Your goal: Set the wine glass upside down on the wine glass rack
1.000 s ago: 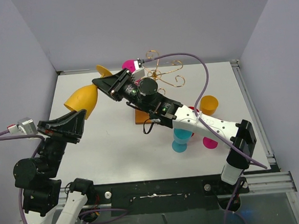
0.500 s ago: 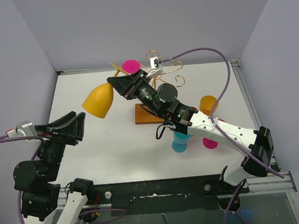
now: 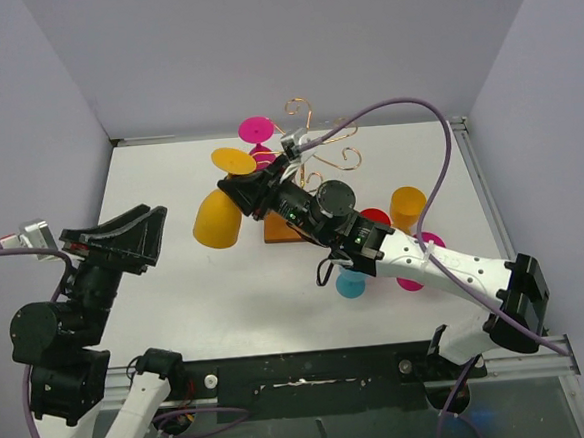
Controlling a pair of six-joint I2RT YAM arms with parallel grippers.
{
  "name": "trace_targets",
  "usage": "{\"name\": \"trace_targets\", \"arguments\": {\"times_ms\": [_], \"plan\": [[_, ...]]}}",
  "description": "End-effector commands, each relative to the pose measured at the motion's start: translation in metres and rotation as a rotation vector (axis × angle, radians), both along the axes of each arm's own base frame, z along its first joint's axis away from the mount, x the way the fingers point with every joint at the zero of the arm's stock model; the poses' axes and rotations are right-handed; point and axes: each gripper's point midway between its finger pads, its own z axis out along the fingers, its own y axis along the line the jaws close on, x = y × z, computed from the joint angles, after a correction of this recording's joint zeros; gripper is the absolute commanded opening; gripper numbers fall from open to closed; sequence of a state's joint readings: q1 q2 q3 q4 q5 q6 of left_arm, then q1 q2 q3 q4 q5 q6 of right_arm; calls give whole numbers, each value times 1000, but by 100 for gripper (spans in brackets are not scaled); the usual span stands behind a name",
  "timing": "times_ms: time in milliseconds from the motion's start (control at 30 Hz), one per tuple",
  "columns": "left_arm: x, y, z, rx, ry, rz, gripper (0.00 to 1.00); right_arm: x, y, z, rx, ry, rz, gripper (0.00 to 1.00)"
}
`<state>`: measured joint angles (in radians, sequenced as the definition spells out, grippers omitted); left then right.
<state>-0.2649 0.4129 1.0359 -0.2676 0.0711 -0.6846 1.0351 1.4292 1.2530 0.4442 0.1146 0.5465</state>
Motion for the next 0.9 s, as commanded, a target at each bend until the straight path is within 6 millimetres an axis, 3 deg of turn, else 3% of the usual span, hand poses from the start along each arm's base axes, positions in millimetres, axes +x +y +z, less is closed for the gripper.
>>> {"name": "trace_targets", "arguments": {"times_ms": [0, 500, 867], "plan": [[0, -20, 16, -56, 26, -121, 54, -23, -13, 33, -49, -248, 37, 0], [16, -51, 3, -200, 160, -307, 55, -50, -24, 4, -239, -525, 114, 0], [35, -80, -40, -227, 356, -450, 53, -59, -14, 0, -257, -611, 172, 0]]}}
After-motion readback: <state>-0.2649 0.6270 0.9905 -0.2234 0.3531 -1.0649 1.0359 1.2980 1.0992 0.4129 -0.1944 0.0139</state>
